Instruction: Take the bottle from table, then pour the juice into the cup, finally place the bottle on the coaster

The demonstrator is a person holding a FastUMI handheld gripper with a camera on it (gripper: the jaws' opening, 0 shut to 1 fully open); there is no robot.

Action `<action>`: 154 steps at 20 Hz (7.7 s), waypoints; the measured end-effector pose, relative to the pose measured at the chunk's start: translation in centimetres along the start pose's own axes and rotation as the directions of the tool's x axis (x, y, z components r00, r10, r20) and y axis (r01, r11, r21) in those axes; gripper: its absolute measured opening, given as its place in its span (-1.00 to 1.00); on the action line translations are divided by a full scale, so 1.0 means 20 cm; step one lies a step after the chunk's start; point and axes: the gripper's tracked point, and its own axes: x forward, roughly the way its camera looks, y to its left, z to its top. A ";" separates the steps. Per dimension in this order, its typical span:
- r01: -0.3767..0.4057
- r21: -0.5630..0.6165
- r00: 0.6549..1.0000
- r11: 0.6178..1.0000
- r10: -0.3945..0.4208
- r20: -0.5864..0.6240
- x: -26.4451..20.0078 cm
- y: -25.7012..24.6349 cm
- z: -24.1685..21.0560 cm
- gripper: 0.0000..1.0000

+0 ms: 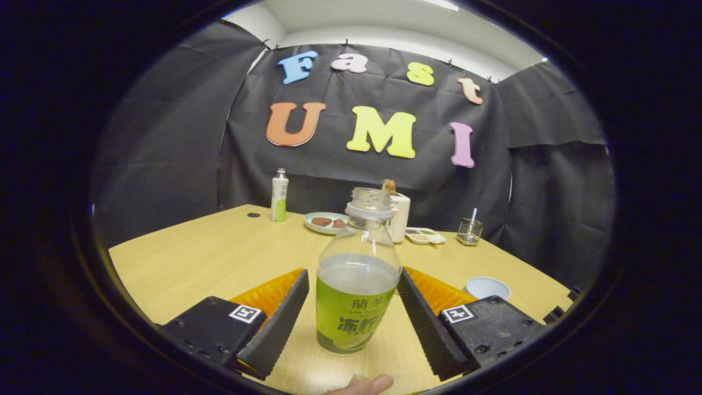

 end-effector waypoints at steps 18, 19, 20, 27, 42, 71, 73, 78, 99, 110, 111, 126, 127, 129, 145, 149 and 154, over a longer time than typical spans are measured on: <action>-0.050 0.152 0.999 0.987 0.048 0.016 -0.13 -0.08 0.16 0.63; -0.057 0.187 0.998 0.981 0.056 0.011 -0.13 -0.09 0.18 0.62; -0.070 0.221 0.998 0.973 0.069 0.011 -0.13 -0.10 0.19 0.62; -0.134 0.462 0.989 0.877 0.148 0.005 -0.09 -0.15 0.27 0.61; -0.258 0.934 0.942 0.248 0.281 0.186 -0.12 -0.23 0.44 0.58; -0.136 0.855 0.905 -0.500 0.288 0.313 -0.06 -0.44 0.56 0.57; -0.125 0.845 0.907 -0.519 0.286 0.310 -0.09 -0.46 0.55 0.58; -0.117 0.803 0.907 -0.584 0.267 0.326 -0.08 -0.48 0.55 0.57; -0.056 0.691 0.905 -0.721 0.255 0.340 -0.07 -0.56 0.61 0.57; -0.065 0.616 0.910 -0.785 0.206 0.359 -0.08 -0.63 0.64 0.57; -0.071 0.613 0.911 -0.787 0.199 0.361 -0.08 -0.65 0.64 0.57; -0.104 0.682 0.931 -0.724 0.170 0.322 -0.04 -0.70 0.56 0.57; -0.112 0.689 0.931 -0.716 0.167 0.325 -0.05 -0.70 0.57 0.57; -0.127 0.721 0.929 -0.681 0.173 0.327 -0.06 -0.66 0.58 0.57; -0.117 0.856 0.993 0.504 0.079 0.090 -0.10 -0.57 0.40 0.59; -0.064 0.601 0.997 0.797 0.023 0.076 -0.17 -0.62 0.44 0.59; 0.013 0.239 0.997 0.971 -0.030 0.066 -0.10 -0.63 0.49 0.60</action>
